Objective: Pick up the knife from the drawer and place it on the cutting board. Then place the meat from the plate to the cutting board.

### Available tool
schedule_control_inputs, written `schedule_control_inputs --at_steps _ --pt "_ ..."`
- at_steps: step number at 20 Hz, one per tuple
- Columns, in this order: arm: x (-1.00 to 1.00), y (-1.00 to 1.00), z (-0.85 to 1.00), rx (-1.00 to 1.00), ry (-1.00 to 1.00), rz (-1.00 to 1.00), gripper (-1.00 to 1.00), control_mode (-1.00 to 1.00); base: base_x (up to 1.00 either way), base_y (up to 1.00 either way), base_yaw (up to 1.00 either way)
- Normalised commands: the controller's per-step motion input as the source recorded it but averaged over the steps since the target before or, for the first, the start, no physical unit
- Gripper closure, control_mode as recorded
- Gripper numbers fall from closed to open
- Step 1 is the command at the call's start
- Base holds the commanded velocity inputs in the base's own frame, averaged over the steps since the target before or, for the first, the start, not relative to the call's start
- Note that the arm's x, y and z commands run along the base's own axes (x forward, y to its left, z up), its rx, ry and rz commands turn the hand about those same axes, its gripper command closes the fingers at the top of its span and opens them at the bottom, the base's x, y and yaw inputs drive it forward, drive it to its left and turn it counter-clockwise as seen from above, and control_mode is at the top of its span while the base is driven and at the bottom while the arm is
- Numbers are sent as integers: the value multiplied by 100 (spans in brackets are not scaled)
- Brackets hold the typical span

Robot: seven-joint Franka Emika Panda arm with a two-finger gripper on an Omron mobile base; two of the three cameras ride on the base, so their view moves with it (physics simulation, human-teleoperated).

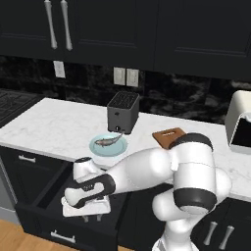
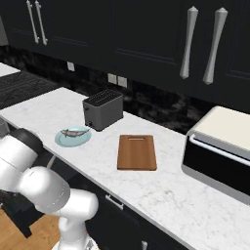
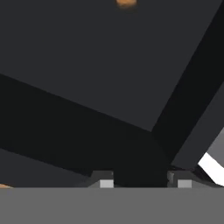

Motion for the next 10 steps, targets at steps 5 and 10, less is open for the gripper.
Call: schedule_control_inputs --at_steps 5,10 --pt "-62 47 3 0 -2 0 -100 -100 0 0 0" --pt "59 -68 62 0 -17 8 -100 -100 0 0 0"
